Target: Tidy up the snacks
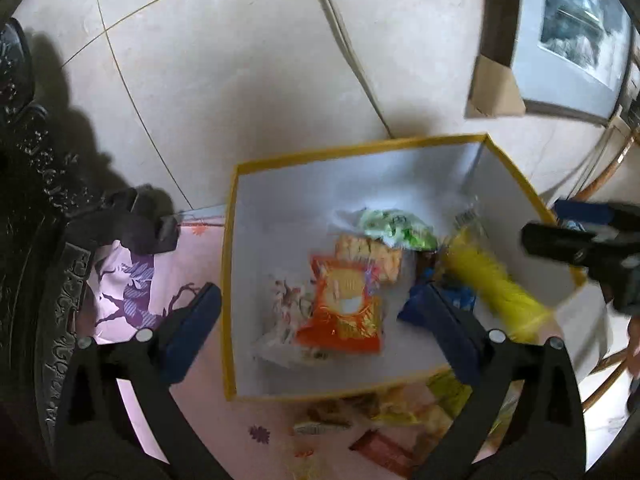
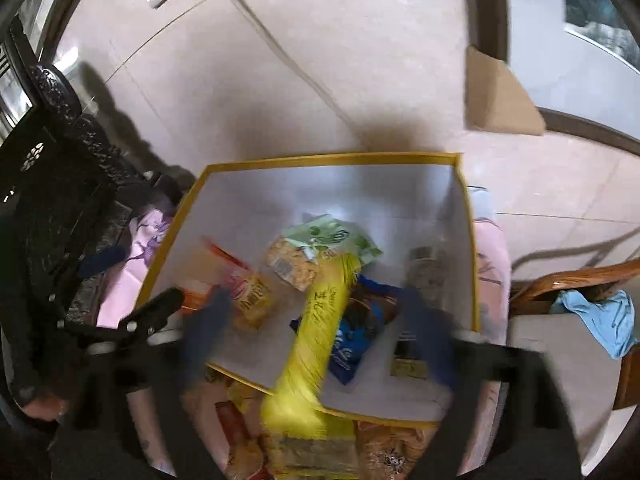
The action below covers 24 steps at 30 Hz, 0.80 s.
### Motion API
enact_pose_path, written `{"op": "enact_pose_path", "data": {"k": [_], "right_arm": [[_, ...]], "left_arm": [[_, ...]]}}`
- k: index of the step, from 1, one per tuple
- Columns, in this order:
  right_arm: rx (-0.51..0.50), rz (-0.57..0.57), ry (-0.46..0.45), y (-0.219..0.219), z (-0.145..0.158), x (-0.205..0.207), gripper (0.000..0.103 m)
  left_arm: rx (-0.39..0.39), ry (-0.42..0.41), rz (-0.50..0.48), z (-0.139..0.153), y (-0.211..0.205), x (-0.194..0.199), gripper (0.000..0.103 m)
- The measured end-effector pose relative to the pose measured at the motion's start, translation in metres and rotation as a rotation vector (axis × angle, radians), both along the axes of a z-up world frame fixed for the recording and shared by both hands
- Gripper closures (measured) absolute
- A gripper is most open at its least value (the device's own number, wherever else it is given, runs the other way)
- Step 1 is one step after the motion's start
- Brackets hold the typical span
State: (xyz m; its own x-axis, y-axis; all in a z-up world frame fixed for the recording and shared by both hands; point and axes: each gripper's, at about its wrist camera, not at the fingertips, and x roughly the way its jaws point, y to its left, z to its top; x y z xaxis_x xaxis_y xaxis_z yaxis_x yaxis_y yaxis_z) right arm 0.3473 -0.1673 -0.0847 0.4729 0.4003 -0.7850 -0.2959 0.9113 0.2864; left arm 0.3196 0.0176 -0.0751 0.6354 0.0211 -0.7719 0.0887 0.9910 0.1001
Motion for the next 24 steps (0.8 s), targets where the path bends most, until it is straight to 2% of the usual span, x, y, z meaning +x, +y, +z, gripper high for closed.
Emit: {"op": "enact_pose_path", "data": {"k": [4, 8, 12, 14, 18, 24], "right_arm": [[-0.058, 0.034, 0.042, -0.005, -0.011, -0.045, 0.002], [-0.078, 0.103, 0.112, 0.013, -0.041, -0.105, 0.001], [-0.118, 0.082, 0.192, 0.045, -0.092, -0.151, 0.001], [-0.126, 0.029, 0.203, 0.055, -0.11, -0.159, 0.002], [-0.102, -0.04, 0.186, 0.063, -0.118, -0.155, 0.001], [-0.114, -0.066, 0.191, 0.069, -0.123, -0.147, 0.001]], "left_arm": [[0.039, 0.058, 0.016, -0.02, 0.017, -0.039, 0.002], [0.158, 0.106, 0.149, -0.061, 0.043, -0.1, 0.002], [0.128, 0.236, 0.196, -0.107, 0.059, -0.131, 0.002], [0.103, 0.258, 0.209, -0.12, 0.062, -0.135, 0.002], [0.048, 0.237, 0.192, -0.13, 0.061, -0.132, 0.002], [0.072, 0.285, 0.178, -0.147, 0.056, -0.125, 0.002]]}}
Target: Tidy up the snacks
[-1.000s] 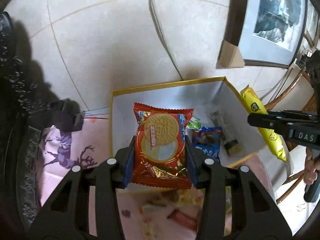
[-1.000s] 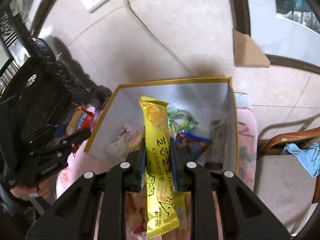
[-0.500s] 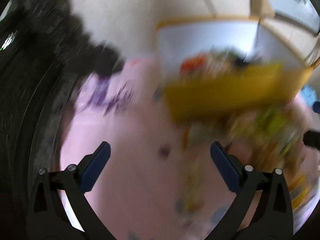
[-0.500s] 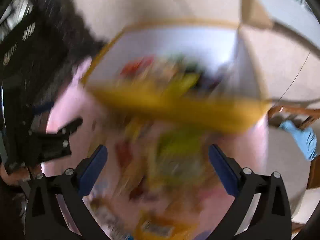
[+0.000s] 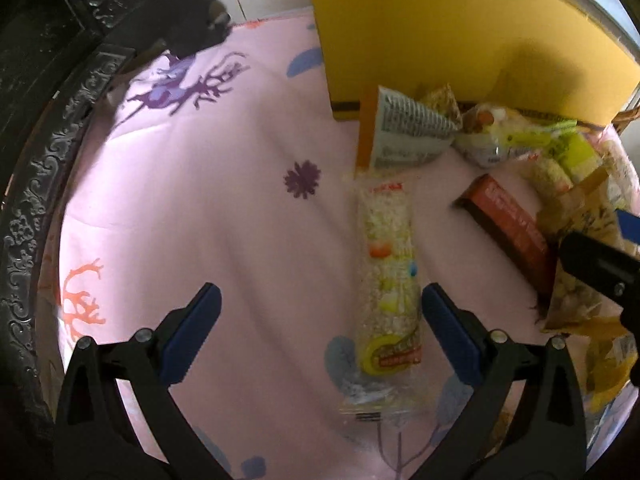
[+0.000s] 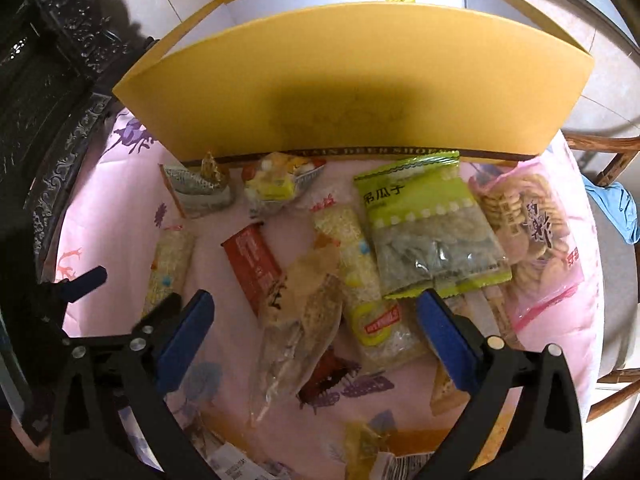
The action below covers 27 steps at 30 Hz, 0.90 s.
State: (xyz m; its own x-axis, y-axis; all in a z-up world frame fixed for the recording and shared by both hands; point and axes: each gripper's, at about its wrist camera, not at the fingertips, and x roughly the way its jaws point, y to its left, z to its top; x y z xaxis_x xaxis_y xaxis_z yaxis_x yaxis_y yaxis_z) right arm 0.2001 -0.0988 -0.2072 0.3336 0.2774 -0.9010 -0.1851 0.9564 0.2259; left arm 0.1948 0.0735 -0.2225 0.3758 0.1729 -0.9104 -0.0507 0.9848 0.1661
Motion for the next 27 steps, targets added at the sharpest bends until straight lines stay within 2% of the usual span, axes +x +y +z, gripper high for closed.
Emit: {"op": "enact_pose_path", "data": {"k": [2, 5, 8, 11, 12, 13, 14, 15, 17, 18, 19, 20, 23, 25, 27], "right_arm": [[-0.024, 0.012, -0.004, 0.004, -0.001, -0.001, 0.001], [-0.051, 0.007, 0.003, 0.005, -0.002, 0.002, 0.001], [-0.012, -0.042, 0.02, -0.003, -0.008, 0.007, 0.001], [0.083, -0.087, 0.044, -0.013, -0.008, 0.012, 0.001], [0.072, -0.079, 0.042, -0.013, -0.008, 0.012, 0.002], [0.054, -0.068, 0.035, -0.011, -0.007, 0.012, 0.004], [0.02, -0.055, 0.021, -0.007, -0.007, 0.01, 0.021], [0.016, -0.05, 0.017, -0.004, -0.007, 0.007, 0.037], [0.003, -0.015, -0.004, 0.002, -0.003, 0.0, 0.043], [-0.02, 0.016, -0.022, 0.007, 0.0, -0.003, 0.05], [-0.036, 0.052, -0.048, 0.013, 0.004, -0.006, 0.055], [-0.015, 0.084, -0.061, 0.016, 0.01, -0.01, 0.068], [0.03, 0.093, -0.049, 0.015, 0.017, -0.013, 0.073], [0.07, 0.067, -0.015, 0.007, 0.016, -0.015, 0.073], [0.127, 0.032, 0.012, -0.005, 0.016, -0.02, 0.073]], "left_arm": [[0.01, -0.008, 0.001, -0.001, -0.004, -0.004, 0.002], [-0.023, -0.007, 0.007, -0.002, -0.004, -0.008, 0.002], [-0.046, -0.021, 0.025, -0.003, -0.002, -0.008, 0.002], [-0.081, -0.027, 0.074, -0.005, 0.003, -0.006, 0.002], [-0.087, -0.029, 0.085, -0.005, 0.003, -0.004, 0.002], [-0.091, -0.032, 0.093, -0.005, 0.003, -0.003, 0.002], [-0.085, -0.038, 0.098, -0.005, 0.002, -0.004, 0.002], [-0.083, -0.05, 0.089, -0.005, 0.0, -0.007, 0.005], [-0.124, -0.081, 0.016, -0.001, -0.006, -0.014, 0.041], [-0.134, -0.082, -0.015, 0.001, -0.01, -0.016, 0.049], [-0.144, -0.081, -0.041, 0.002, -0.014, -0.018, 0.066], [-0.138, -0.077, -0.051, 0.003, -0.017, -0.019, 0.074], [-0.098, -0.053, -0.034, 0.003, -0.024, -0.018, 0.074], [-0.027, -0.042, -0.056, 0.004, -0.032, -0.021, 0.074], [-0.082, -0.03, -0.057, 0.007, -0.032, -0.023, 0.074]]}}
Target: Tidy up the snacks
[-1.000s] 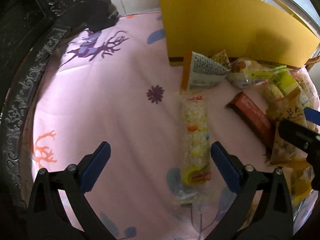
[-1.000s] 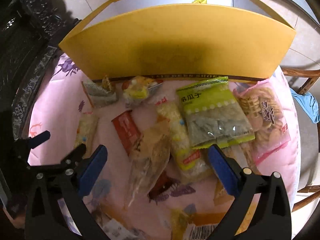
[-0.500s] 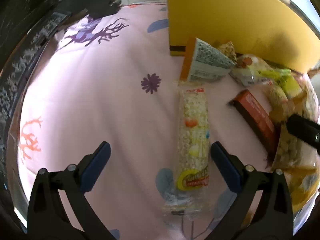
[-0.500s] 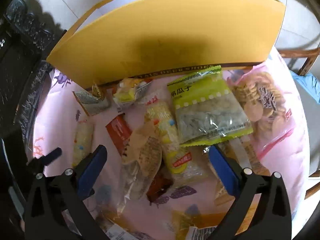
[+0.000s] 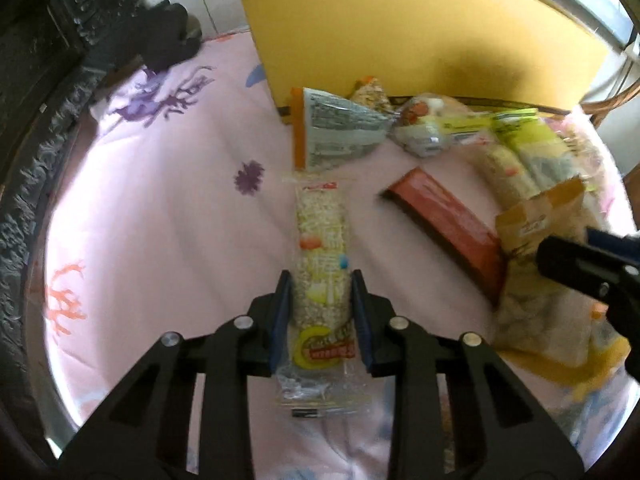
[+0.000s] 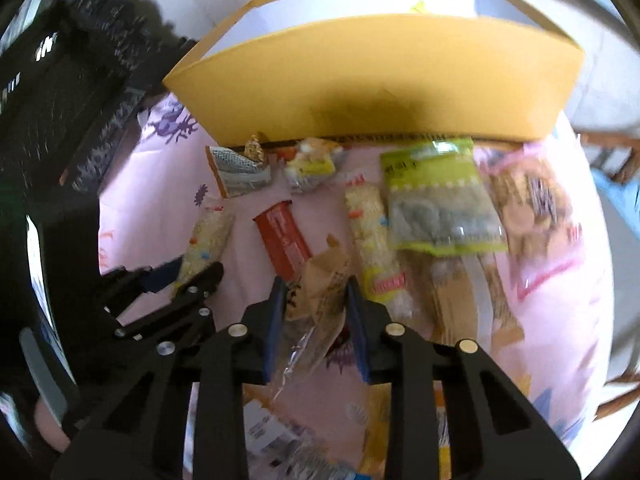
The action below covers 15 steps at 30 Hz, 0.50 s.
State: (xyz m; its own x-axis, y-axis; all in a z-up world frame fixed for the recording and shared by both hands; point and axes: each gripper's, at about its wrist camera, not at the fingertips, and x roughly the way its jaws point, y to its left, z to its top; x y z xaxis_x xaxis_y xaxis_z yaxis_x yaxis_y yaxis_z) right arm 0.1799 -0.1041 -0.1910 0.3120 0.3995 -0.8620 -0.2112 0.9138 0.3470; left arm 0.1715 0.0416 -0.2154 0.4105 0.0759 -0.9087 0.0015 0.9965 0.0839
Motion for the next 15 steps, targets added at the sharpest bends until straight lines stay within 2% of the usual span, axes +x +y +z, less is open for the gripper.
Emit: {"op": "enact_pose_path", "data": {"k": [3, 5, 8, 11, 13, 15], "right_arm": [[-0.03, 0.004, -0.084, -0.007, 0.021, -0.01, 0.073], [-0.03, 0.001, -0.11, -0.014, 0.031, -0.017, 0.073], [-0.031, -0.02, -0.119, -0.021, 0.036, -0.019, 0.073], [0.053, -0.037, -0.082, -0.029, 0.037, -0.021, 0.073], [0.026, -0.021, -0.119, -0.03, 0.047, -0.025, 0.073], [0.043, -0.028, -0.134, -0.033, 0.056, -0.027, 0.073]], "left_arm": [[-0.09, 0.016, 0.013, 0.007, 0.004, -0.004, 0.074], [-0.085, 0.005, 0.005, 0.014, 0.002, -0.007, 0.074], [-0.097, -0.012, 0.006, 0.022, 0.002, -0.008, 0.074], [-0.148, -0.027, 0.009, 0.034, 0.006, -0.013, 0.074], [-0.127, -0.043, -0.008, 0.042, 0.005, -0.015, 0.074], [-0.106, -0.067, -0.003, 0.053, 0.005, -0.018, 0.074]]}}
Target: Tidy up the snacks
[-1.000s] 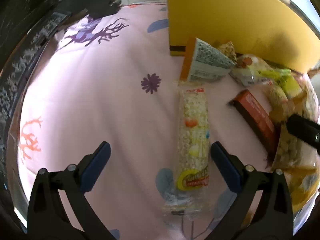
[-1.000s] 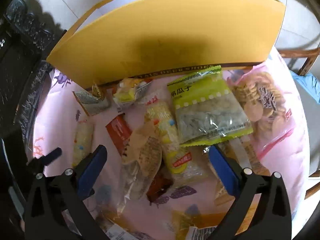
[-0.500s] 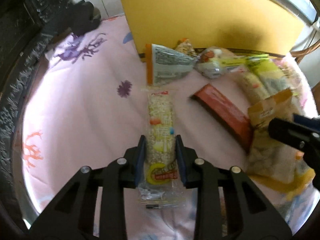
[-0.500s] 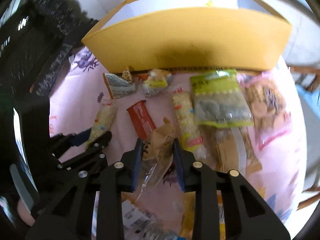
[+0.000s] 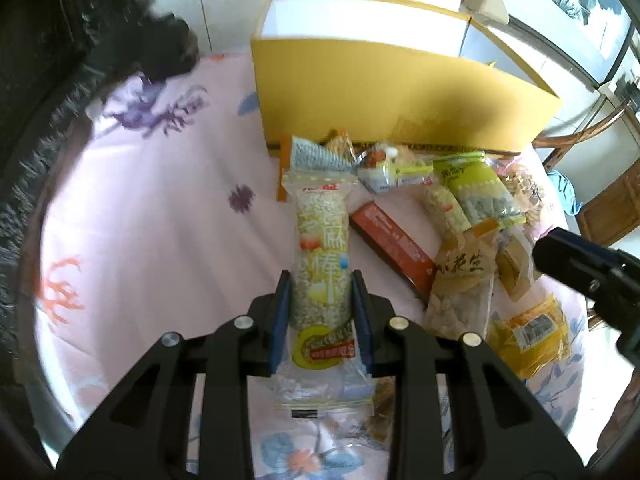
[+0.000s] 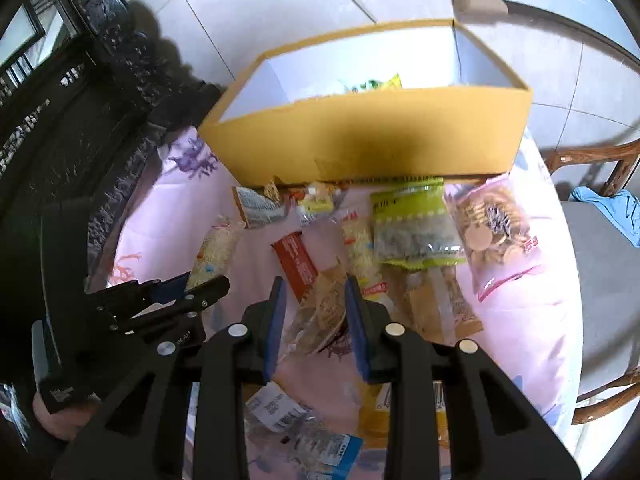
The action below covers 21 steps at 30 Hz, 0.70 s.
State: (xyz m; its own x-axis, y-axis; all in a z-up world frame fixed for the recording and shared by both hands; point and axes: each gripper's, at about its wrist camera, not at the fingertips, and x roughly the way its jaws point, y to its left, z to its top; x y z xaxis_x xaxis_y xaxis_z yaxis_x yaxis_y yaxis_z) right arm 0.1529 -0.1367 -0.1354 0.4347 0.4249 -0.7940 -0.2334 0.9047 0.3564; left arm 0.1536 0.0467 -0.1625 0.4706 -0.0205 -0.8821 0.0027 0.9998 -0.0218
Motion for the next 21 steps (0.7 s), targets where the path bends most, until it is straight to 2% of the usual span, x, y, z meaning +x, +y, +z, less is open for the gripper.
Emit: {"op": "enact_pose_path", "data": {"k": [4, 8, 12, 16, 18, 21], "right_arm": [[-0.001, -0.042, -0.051, -0.011, 0.021, -0.001, 0.073], [0.04, -0.068, -0.099, -0.027, 0.046, -0.001, 0.073], [0.066, -0.077, -0.157, -0.038, 0.071, -0.002, 0.073], [0.118, -0.075, -0.235, -0.048, 0.094, -0.007, 0.073], [0.161, -0.074, -0.253, -0.053, 0.1, -0.007, 0.073], [0.165, -0.075, -0.274, -0.054, 0.108, -0.005, 0.073]], "left_arm": [[-0.04, -0.038, 0.044, 0.023, 0.008, -0.008, 0.074], [0.007, -0.098, 0.056, 0.051, 0.005, -0.013, 0.074], [0.016, -0.157, 0.068, 0.079, 0.001, -0.016, 0.074], [0.042, -0.179, 0.073, 0.094, -0.008, -0.017, 0.074], [0.053, -0.188, 0.09, 0.1, -0.008, -0.017, 0.074], [0.04, -0.224, 0.105, 0.113, -0.007, -0.018, 0.074]]}}
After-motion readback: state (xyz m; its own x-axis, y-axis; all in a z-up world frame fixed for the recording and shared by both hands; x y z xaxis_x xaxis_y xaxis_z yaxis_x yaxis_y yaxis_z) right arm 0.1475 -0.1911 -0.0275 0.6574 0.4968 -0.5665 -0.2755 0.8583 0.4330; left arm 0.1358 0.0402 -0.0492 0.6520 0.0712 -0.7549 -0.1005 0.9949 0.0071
